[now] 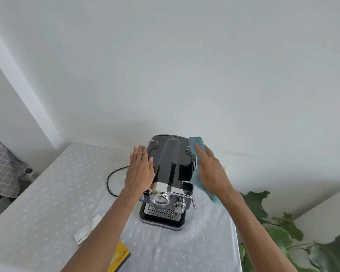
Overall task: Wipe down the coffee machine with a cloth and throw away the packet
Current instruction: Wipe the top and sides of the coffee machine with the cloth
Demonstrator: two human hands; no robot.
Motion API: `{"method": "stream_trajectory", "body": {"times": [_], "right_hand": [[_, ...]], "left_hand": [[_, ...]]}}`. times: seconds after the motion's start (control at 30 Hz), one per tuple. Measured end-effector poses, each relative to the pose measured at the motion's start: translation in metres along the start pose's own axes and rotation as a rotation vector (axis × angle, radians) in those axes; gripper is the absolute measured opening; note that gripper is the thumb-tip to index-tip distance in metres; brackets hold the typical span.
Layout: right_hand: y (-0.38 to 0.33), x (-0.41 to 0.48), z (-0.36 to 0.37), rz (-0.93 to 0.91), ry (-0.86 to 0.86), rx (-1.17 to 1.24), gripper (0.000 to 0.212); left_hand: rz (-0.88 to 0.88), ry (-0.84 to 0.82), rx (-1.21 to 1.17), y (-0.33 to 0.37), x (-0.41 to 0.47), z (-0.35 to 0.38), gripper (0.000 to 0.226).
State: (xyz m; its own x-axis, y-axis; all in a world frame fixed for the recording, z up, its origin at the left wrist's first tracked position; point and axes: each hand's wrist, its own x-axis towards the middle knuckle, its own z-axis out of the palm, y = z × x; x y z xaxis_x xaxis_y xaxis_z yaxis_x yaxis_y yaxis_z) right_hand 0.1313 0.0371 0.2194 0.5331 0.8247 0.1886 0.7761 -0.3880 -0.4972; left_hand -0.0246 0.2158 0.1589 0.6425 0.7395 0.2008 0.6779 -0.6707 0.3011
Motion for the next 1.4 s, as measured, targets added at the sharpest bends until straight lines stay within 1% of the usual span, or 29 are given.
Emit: {"method": "stream_trajectory", "body": {"times": [0.07,0.1,0.17,0.23,0.37,0.43,0.57,0.67,0.77,0.87,0.97,1.03,1.07,1.13,1.23,1.33,1.4], "right_hand": [[-0.016,0.017,0.013,0.022,-0.146,-0.196,0.063],[-0.022,0.023,0.019,0.018,-0.202,-0.272,0.058],[-0.032,0.029,0.025,-0.003,-0.267,-0.381,0.046],[-0.036,0.031,0.028,-0.015,-0.287,-0.433,0.043],[-0.039,0.022,0.028,-0.052,-0.301,-0.414,0.042],[-0.043,0.011,0.026,-0.062,-0.331,-0.385,0.048],[-0.053,-0.011,0.020,-0.027,-0.416,-0.365,0.061],[-0.060,-0.023,0.016,-0.004,-0.460,-0.359,0.067],[-0.065,-0.025,0.019,0.034,-0.434,-0.368,0.065],[-0.063,-0.007,0.027,0.036,-0.369,-0.372,0.054],[-0.053,0.022,0.032,0.076,-0.363,-0.363,0.039],[-0.046,0.033,0.034,0.098,-0.367,-0.352,0.034],[-0.044,0.033,0.034,0.099,-0.368,-0.356,0.036],[-0.049,0.023,0.031,0.099,-0.375,-0.358,0.046],[-0.063,-0.014,0.026,0.103,-0.410,-0.324,0.059],[-0.073,-0.048,0.028,0.083,-0.369,-0.238,0.066],[-0.074,-0.050,0.036,0.069,-0.316,-0.200,0.068]], "left_hand": [[0.005,0.000,-0.011,-0.001,-0.001,0.000,0.058],[0.009,0.001,-0.013,-0.002,-0.002,0.000,0.057],[0.022,0.010,-0.021,-0.003,-0.002,0.001,0.056],[0.026,0.015,-0.038,-0.003,-0.002,0.001,0.055],[0.039,0.021,-0.058,-0.006,-0.001,0.003,0.054],[0.045,0.023,-0.069,-0.007,0.000,0.003,0.055],[0.058,0.033,-0.077,-0.006,-0.001,0.003,0.058],[0.066,0.039,-0.065,-0.006,-0.002,0.004,0.057],[0.069,0.032,-0.061,-0.007,-0.002,0.004,0.057],[0.077,0.016,-0.065,-0.007,-0.002,0.003,0.058],[0.080,-0.007,-0.060,-0.008,-0.003,0.002,0.059],[0.084,-0.010,-0.064,-0.009,-0.003,0.001,0.059],[0.086,-0.012,-0.072,-0.009,-0.003,0.001,0.059],[0.085,-0.022,-0.092,-0.010,-0.002,0.000,0.058],[0.088,-0.033,-0.127,-0.011,-0.002,-0.001,0.059],[0.086,-0.067,-0.204,-0.012,0.001,-0.003,0.058],[0.082,-0.102,-0.277,-0.014,0.005,-0.005,0.056]]}}
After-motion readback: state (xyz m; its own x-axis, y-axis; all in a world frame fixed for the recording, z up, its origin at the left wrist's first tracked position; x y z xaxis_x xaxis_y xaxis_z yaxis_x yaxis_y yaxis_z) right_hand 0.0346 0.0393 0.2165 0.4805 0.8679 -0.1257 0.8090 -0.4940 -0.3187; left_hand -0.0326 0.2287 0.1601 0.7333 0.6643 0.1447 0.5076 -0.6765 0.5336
